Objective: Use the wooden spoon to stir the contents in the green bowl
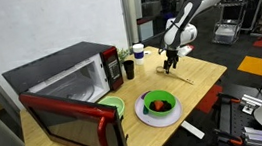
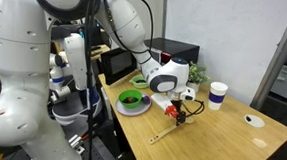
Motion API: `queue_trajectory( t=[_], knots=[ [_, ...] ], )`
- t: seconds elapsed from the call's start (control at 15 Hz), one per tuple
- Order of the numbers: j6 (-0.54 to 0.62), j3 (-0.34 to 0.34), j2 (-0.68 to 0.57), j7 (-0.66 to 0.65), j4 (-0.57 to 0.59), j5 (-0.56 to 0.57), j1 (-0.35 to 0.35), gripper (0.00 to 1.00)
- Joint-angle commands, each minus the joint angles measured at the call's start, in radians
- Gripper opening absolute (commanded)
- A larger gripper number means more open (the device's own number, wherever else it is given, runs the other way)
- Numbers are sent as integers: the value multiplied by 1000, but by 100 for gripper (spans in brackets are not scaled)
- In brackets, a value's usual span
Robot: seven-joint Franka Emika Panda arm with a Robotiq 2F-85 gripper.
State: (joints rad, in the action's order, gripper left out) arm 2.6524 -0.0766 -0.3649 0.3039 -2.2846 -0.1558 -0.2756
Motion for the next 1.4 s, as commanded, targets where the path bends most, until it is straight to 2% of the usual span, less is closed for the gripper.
queue_trajectory(
  t=[0.0,0.53,1.0,1.33],
  knots=[
    [-5,4,1,-3,0,3,-3,100],
    [-9,7,2,-2,1,2,-5,100],
    [-28,18,-38,93,54,-68,-94,100],
    [0,-7,-66,18,57,-14,-60,100]
  ],
)
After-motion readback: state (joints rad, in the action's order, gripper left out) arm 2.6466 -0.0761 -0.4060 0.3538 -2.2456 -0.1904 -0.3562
